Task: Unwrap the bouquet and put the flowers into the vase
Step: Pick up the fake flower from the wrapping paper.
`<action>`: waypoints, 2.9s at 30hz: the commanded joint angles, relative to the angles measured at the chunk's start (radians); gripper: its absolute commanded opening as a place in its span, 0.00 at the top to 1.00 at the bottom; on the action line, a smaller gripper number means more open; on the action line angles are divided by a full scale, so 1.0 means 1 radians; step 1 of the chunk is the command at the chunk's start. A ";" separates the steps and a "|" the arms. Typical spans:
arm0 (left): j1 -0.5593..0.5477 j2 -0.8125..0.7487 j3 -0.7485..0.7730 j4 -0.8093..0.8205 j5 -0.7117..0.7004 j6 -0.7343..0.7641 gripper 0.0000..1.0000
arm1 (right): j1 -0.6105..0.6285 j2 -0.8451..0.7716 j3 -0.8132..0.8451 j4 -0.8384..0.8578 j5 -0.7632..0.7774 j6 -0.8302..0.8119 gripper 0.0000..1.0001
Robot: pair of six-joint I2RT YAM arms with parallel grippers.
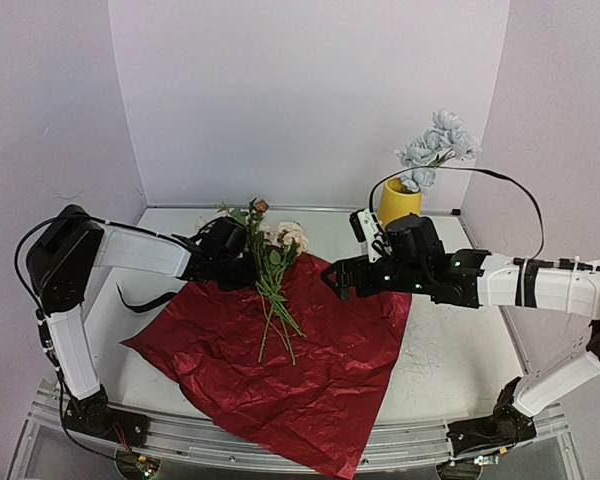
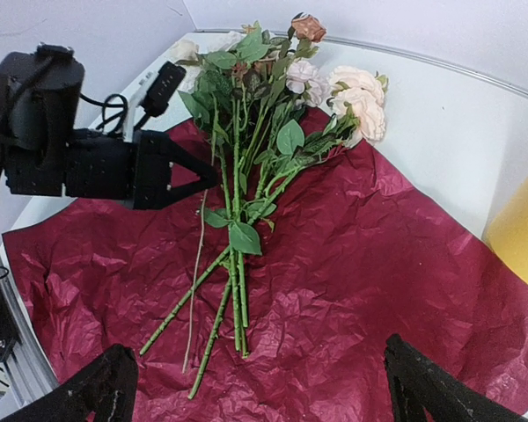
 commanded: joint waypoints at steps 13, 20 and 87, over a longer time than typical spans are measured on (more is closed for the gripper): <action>0.005 -0.424 -0.075 -0.085 -0.209 0.124 1.00 | 0.005 -0.001 0.074 -0.005 -0.025 0.007 0.02; 0.005 -0.574 -0.079 -0.084 -0.196 0.265 1.00 | 0.006 -0.025 0.121 -0.004 -0.081 0.035 0.02; -0.165 -0.610 -0.018 0.010 0.287 0.602 0.17 | 0.001 0.017 0.585 -0.020 0.044 -0.104 1.00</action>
